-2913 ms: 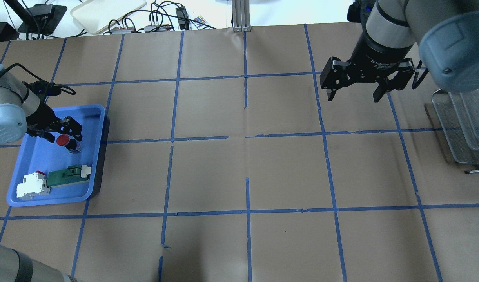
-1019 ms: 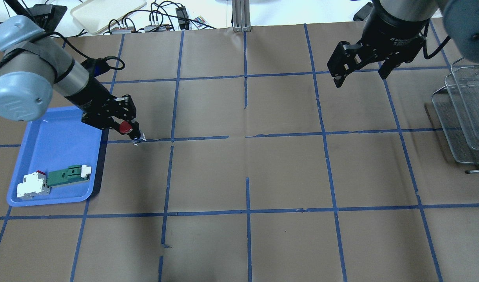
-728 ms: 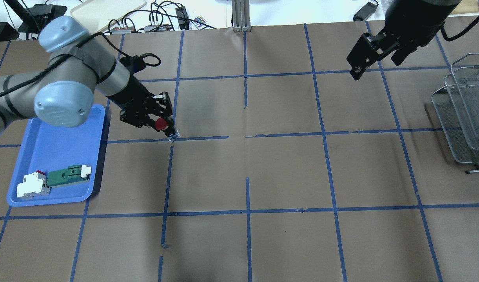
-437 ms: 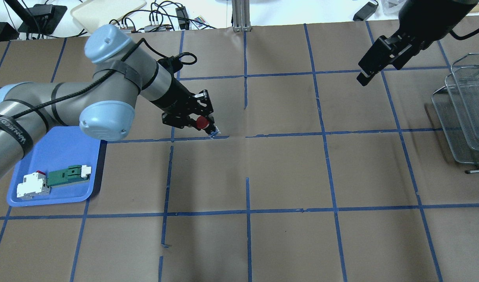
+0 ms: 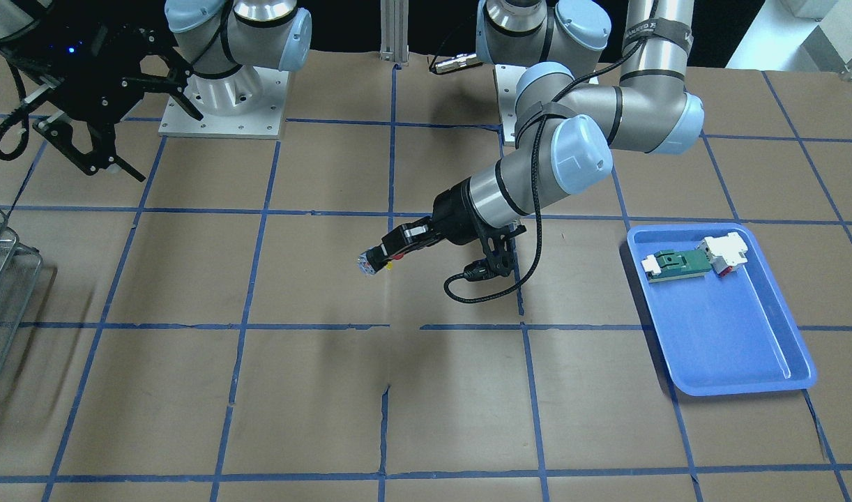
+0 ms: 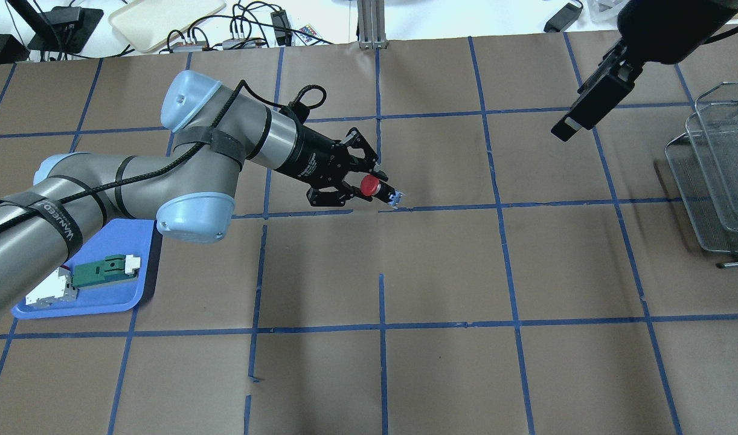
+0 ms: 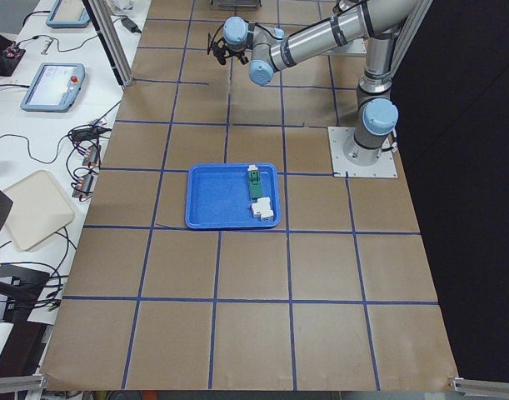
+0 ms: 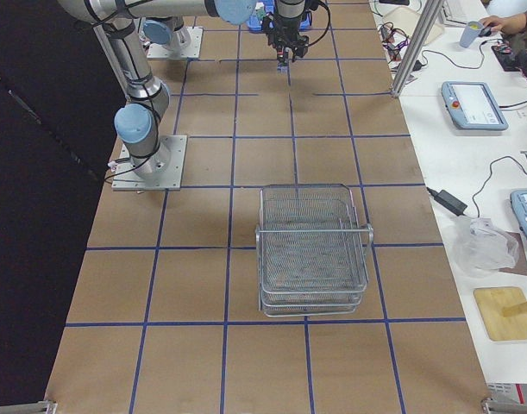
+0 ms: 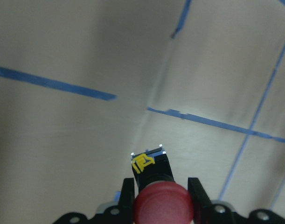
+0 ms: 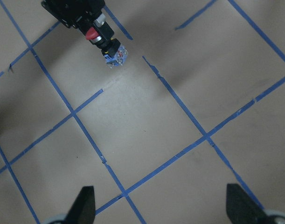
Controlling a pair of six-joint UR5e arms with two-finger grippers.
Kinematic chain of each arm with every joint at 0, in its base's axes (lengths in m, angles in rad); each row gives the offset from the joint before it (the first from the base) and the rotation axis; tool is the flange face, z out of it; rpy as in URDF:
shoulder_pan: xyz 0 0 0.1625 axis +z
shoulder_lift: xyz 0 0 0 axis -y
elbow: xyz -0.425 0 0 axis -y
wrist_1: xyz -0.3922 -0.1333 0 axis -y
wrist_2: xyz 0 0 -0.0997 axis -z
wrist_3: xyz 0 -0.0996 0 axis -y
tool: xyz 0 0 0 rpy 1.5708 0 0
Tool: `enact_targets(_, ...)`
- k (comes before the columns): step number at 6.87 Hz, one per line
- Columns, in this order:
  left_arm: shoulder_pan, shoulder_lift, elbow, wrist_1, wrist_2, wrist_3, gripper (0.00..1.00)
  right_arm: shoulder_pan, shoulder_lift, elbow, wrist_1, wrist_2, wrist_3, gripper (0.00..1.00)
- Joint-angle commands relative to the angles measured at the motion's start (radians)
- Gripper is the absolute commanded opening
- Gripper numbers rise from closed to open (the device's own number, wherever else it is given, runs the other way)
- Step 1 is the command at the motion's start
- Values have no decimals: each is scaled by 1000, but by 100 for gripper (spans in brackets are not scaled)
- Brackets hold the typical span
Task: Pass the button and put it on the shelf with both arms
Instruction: 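Lift the red button and carry it toward the right gripper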
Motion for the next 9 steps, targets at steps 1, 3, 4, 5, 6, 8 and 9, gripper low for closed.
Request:
enact_targets(1, -18, -17, -2, 12, -200, -212, 0, -112, 12, 17, 11, 62, -368, 100)
enact_targets(3, -96, -15, 59, 33, -282, -344, 0, -137, -1, 94, 17, 184, -766, 100)
enact_targets(4, -105, -17, 130, 34, -285, -442, 0, -136, -38, 147, 0, 217, -852, 100)
enact_targets(5, -125, -18, 188, 34, -299, -526, 0, -136, -129, 200, -17, 238, -847, 100)
enact_targets(6, -144, -18, 225, 34, -290, -582, 0, -136, -214, 299, -91, 225, -817, 100)
enact_targets(8, -147, -14, 271, 34, -299, -599, 0, -140, -319, 432, -268, 223, -637, 100)
enact_targets(9, -148, -12, 281, 35, -304, -610, 0, -145, -321, 428, -264, 225, -660, 100)
